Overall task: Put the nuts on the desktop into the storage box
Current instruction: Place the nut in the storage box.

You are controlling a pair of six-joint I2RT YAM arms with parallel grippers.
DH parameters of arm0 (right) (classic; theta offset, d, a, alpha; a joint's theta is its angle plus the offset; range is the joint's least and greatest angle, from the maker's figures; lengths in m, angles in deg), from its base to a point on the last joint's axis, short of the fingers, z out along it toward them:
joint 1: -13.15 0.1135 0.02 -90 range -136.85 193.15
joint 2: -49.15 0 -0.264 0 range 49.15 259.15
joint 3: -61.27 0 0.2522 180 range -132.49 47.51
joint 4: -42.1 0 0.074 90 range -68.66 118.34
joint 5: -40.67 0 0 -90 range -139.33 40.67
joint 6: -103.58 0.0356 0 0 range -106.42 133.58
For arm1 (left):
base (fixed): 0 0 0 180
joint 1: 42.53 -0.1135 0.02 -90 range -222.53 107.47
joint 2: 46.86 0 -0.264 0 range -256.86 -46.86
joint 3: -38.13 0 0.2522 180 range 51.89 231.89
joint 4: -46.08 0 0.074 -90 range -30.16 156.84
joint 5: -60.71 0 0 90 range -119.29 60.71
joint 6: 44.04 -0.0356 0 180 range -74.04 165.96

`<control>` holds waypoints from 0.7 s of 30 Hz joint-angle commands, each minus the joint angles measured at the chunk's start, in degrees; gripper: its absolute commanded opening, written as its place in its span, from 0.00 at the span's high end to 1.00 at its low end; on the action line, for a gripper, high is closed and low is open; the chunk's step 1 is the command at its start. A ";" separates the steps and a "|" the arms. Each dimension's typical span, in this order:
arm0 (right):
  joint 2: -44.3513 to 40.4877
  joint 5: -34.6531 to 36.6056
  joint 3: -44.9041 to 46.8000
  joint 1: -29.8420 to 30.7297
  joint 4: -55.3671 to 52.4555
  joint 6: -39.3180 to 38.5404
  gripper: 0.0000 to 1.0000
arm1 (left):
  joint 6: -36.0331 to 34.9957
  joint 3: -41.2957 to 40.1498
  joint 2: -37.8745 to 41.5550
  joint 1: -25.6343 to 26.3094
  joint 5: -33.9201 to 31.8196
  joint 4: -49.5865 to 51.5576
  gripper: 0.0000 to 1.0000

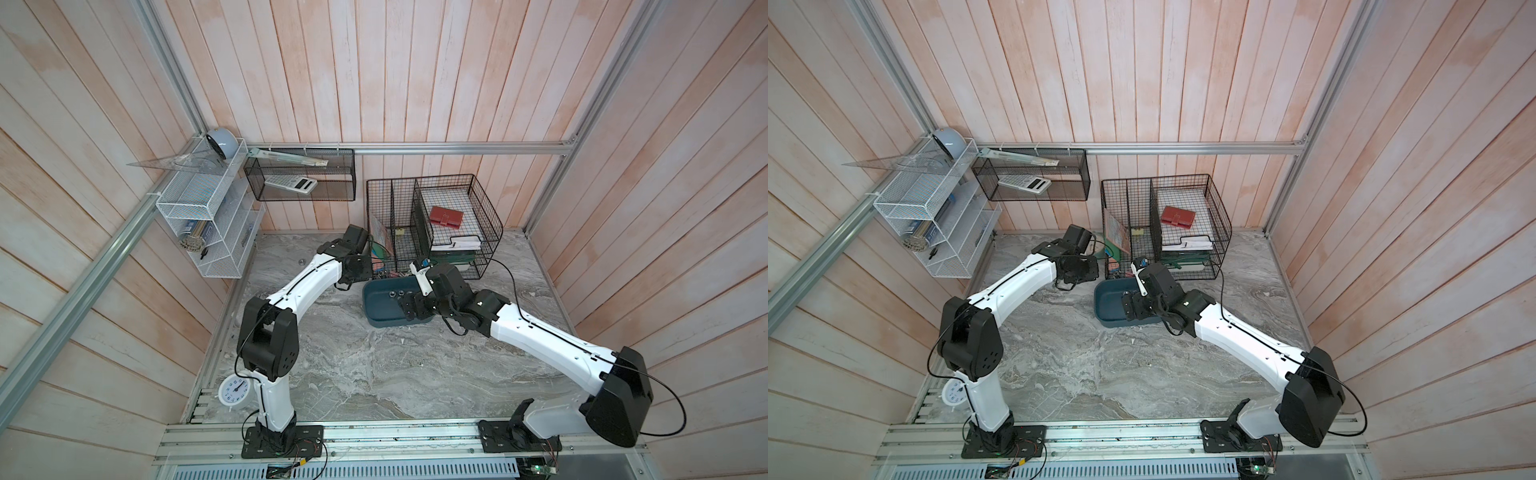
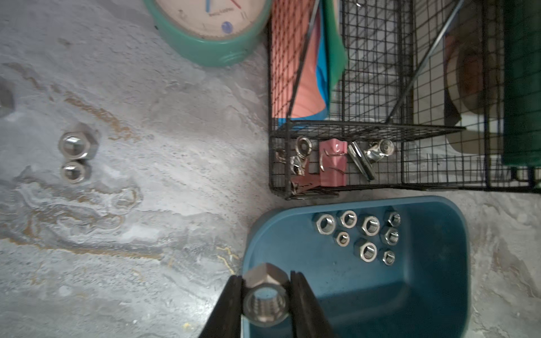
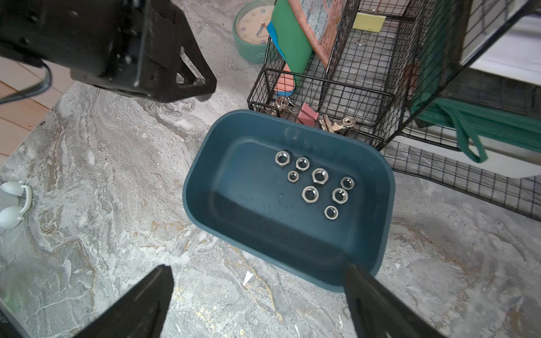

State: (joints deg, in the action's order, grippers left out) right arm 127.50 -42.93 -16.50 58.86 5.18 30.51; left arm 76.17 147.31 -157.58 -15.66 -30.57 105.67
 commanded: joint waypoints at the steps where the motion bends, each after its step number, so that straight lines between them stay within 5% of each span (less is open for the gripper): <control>1: -2.37 2.90 1.73 -0.35 -0.63 1.22 0.02 | 0.33 2.33 -3.62 1.72 1.71 0.67 0.76; 21: -7.33 4.11 6.09 -1.08 -3.83 3.58 0.02 | 0.91 6.61 -15.86 6.90 6.11 -1.72 0.76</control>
State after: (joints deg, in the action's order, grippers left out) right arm 121.38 -40.09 -11.10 58.12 2.87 33.35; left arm 76.52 152.01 -172.00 -8.86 -25.43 105.03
